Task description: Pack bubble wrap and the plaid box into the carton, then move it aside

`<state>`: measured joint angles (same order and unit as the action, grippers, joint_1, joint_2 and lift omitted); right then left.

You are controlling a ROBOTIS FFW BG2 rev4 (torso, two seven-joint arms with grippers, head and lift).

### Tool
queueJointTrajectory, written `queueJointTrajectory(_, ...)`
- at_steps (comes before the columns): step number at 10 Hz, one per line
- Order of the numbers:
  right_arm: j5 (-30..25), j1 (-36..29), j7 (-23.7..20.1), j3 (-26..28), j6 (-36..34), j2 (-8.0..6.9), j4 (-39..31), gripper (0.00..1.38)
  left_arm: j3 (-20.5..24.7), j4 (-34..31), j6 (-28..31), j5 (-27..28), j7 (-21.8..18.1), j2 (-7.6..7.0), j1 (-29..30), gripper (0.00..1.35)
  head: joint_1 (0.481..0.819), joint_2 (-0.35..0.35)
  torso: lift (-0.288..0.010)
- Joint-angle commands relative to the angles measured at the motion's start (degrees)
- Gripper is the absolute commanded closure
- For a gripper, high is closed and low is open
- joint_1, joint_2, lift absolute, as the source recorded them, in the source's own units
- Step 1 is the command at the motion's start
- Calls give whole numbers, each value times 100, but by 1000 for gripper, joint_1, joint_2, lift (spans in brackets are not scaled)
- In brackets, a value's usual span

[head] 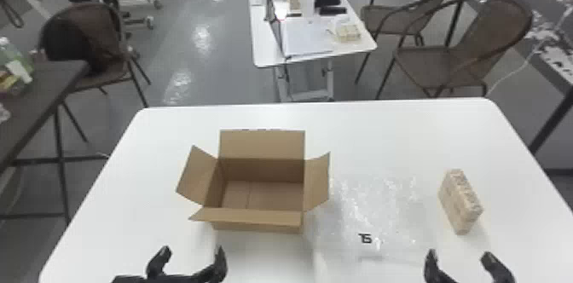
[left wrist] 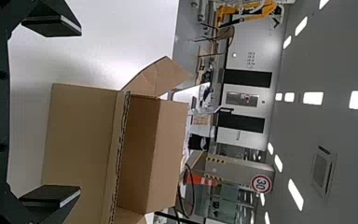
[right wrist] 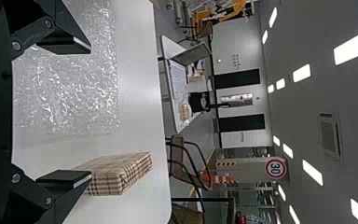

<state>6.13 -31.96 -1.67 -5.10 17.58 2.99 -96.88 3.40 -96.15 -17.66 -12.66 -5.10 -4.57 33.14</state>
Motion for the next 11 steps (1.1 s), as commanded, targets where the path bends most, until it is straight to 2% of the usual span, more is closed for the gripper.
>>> queueJointTrajectory(1,-6,5,0,0,0,0,3,326,2,0,8,0,0,0,-1,111,695,132,-27)
queueJointTrajectory(8,29,14,-9,0,0,0,20,328,55,53,-10,-149,-53,0,-80,113,695,130,-27)
queueJointTrajectory(10,38,14,-9,0,0,0,20,328,354,17,43,-422,-123,35,-247,145,695,145,-27)
queueJointTrajectory(11,55,14,-9,0,0,9,29,328,582,-27,184,-554,-343,53,-422,176,695,163,-27)
